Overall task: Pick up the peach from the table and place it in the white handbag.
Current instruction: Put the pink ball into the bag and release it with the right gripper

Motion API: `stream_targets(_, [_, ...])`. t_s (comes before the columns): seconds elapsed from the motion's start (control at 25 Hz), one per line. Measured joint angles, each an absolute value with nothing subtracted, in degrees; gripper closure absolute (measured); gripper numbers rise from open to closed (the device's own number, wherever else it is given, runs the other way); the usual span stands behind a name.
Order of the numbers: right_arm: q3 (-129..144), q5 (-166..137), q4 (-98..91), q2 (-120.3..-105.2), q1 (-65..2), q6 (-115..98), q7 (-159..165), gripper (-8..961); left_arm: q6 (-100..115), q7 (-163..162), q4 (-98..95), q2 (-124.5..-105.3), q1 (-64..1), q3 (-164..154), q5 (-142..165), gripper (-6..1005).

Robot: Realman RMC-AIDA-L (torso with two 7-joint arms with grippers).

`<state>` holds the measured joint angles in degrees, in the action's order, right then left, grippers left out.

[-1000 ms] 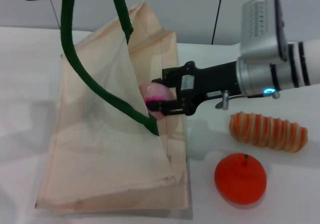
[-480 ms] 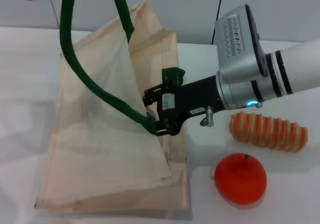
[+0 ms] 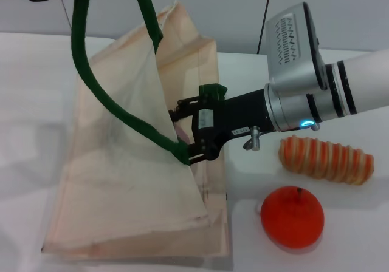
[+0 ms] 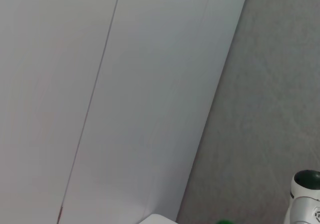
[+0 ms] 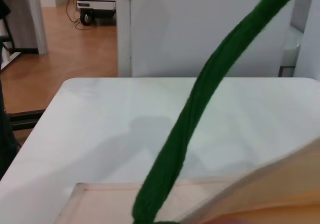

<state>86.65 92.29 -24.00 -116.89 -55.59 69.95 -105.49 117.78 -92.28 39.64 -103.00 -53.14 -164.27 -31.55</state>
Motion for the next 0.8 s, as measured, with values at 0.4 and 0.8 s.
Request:
stream_targets(0.4, [86.46, 92.37, -23.76, -116.86, -55.5, 68.2, -104.6, 113, 117.77, -92.28, 39.64, -103.0, -53.08, -164.27, -31.55, 853])
stream_targets(0.8, [82.39, 94.42, -23.83, -115.85, -52.01, 60.74, -103.76, 59, 117.66, -92.28, 39.64, -103.0, -52.52, -164.27, -31.59, 853])
